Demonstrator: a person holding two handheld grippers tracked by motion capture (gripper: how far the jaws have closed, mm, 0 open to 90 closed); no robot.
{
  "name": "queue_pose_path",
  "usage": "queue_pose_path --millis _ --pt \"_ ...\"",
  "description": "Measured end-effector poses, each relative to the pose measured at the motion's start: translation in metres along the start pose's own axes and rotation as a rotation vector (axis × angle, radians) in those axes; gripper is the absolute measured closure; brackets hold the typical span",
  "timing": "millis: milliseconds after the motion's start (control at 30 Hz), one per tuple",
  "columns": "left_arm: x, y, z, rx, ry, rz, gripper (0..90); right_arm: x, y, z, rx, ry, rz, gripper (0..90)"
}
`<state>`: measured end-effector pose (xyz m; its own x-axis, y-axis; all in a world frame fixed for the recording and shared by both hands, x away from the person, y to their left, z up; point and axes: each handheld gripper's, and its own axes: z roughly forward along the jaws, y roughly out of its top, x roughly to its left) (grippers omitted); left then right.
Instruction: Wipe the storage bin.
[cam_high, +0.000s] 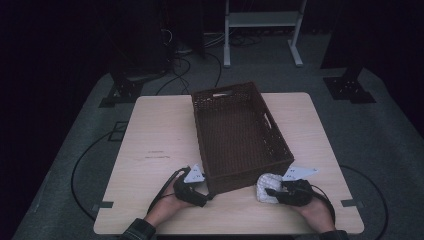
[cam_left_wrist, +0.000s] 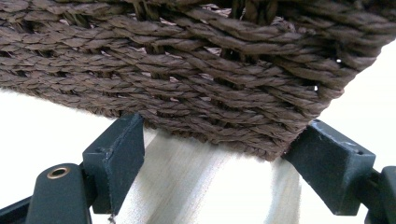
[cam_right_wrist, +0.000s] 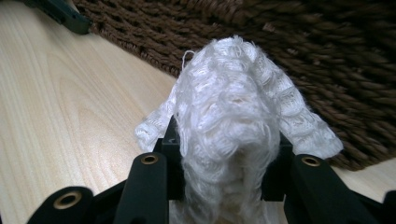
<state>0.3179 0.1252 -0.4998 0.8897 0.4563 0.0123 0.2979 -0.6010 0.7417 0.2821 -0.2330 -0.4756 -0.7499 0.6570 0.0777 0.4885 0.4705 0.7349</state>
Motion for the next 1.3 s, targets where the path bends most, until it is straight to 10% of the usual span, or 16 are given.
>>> queue_pose_path --millis 367,1300 --pt "0.000 0.000 0.000 0.000 0.000 0.000 19.0 0.005 0.003 -0.003 -0.009 0.001 -0.020 62.1" --pt "0.000 0.000 0.000 0.000 -0.001 0.000 19.0 0.022 0.028 -0.054 -0.230 -0.033 -0.103 62.1"
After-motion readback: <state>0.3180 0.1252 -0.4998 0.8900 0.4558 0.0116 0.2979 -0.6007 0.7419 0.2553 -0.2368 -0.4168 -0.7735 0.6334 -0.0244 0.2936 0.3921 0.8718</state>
